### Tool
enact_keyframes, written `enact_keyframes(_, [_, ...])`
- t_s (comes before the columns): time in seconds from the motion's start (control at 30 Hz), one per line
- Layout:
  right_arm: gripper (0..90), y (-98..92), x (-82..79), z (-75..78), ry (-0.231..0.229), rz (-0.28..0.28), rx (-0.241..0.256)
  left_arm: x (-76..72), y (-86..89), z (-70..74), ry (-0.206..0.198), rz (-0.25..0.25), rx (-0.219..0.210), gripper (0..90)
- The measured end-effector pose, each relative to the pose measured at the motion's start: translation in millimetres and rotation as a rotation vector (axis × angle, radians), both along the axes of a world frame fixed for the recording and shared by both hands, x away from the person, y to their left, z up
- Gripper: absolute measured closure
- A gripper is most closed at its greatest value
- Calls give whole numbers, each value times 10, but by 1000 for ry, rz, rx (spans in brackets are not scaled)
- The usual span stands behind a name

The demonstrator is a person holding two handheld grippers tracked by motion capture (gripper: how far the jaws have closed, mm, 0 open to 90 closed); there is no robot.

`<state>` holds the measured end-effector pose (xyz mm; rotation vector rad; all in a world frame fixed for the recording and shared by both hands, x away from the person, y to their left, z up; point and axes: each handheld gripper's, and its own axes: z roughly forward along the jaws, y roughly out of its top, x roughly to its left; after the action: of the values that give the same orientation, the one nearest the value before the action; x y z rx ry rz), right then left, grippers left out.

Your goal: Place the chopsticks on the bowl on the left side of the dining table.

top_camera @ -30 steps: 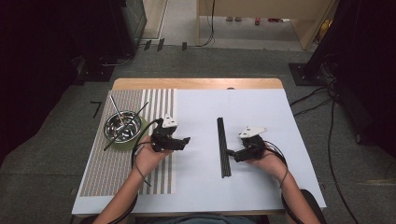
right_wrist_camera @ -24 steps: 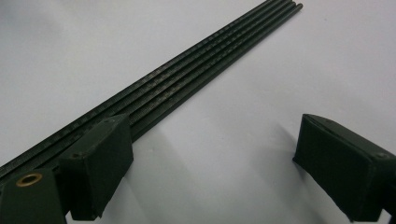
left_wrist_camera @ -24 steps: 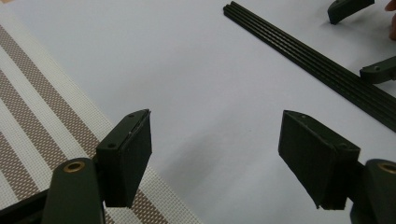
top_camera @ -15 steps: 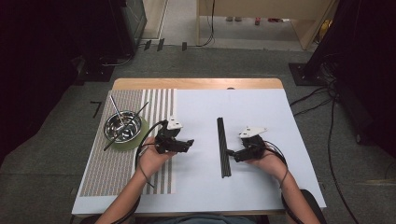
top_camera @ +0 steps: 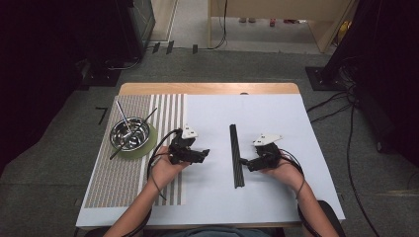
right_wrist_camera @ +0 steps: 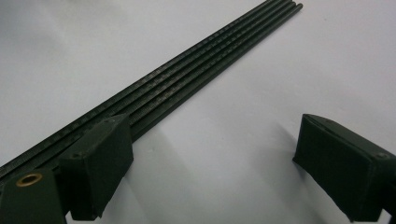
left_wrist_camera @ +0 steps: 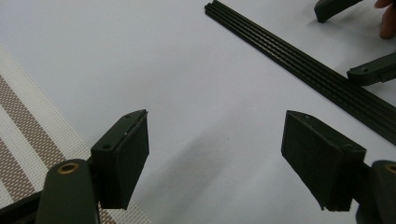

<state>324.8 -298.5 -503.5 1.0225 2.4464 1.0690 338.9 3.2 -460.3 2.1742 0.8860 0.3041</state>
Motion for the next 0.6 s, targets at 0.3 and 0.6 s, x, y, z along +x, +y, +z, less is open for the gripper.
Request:
enact_keyframes(0.3, [109,0,-2,1,2,-2,1,-19,-66,-28,10,4,-22,228])
enact_keyframes(0.6, [109,-1,-1,1,1,-1,0,-67,-191,-84,9,-23,-5,228])
